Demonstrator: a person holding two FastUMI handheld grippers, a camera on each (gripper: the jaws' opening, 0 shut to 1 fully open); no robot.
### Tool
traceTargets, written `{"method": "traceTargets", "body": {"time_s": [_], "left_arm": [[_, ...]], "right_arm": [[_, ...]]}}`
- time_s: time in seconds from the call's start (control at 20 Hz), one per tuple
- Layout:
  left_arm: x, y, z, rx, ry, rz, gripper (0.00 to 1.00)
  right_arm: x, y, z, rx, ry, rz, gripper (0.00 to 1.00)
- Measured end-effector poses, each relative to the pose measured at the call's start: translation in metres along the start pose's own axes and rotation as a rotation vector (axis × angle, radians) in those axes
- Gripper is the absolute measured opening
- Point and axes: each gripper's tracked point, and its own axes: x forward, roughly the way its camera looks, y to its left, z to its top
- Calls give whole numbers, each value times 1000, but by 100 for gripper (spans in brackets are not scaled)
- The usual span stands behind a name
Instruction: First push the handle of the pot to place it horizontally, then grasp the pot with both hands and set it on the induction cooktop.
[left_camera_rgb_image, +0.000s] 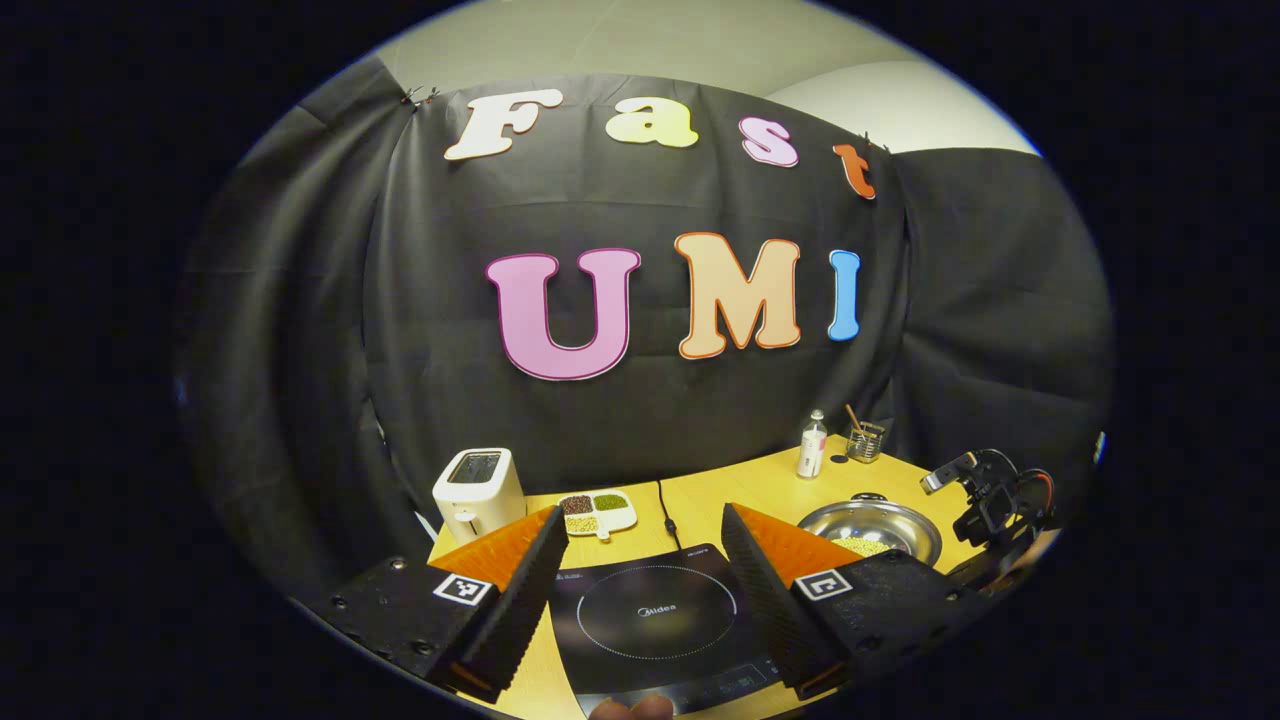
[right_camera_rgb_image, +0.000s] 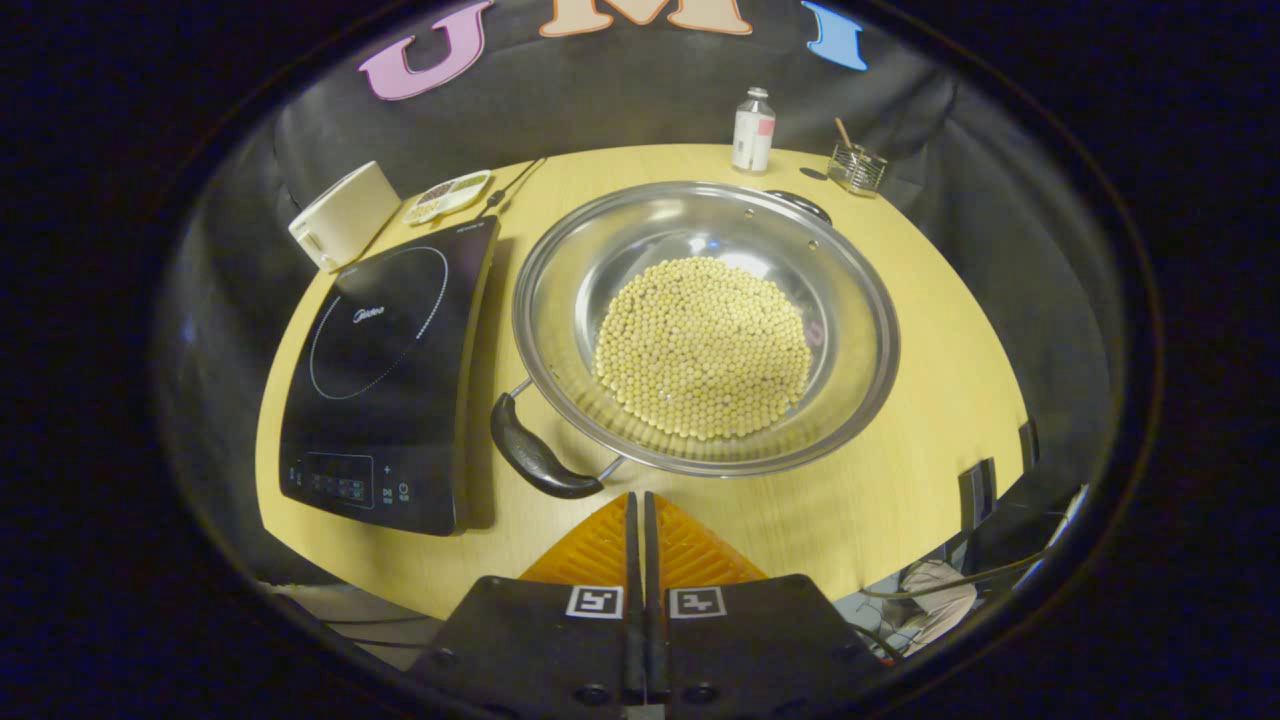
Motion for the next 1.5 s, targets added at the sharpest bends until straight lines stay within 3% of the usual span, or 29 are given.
{"method": "traceTargets", "body": {"time_s": [0.7,1.1,1.35,1.45,1.5], "left_arm": [[0,24,-7,-39,8,16,94],[-4,29,-6,-17,12,26,94],[-7,32,-3,-1,13,41,94],[-10,32,-2,5,16,46,94],[-11,32,-2,8,16,50,94]], "right_arm": [[16,64,24,-22,14,8,3],[30,89,48,58,6,42,0],[37,100,58,122,5,67,4],[39,102,62,140,5,75,0],[40,103,63,143,5,79,3]]}}
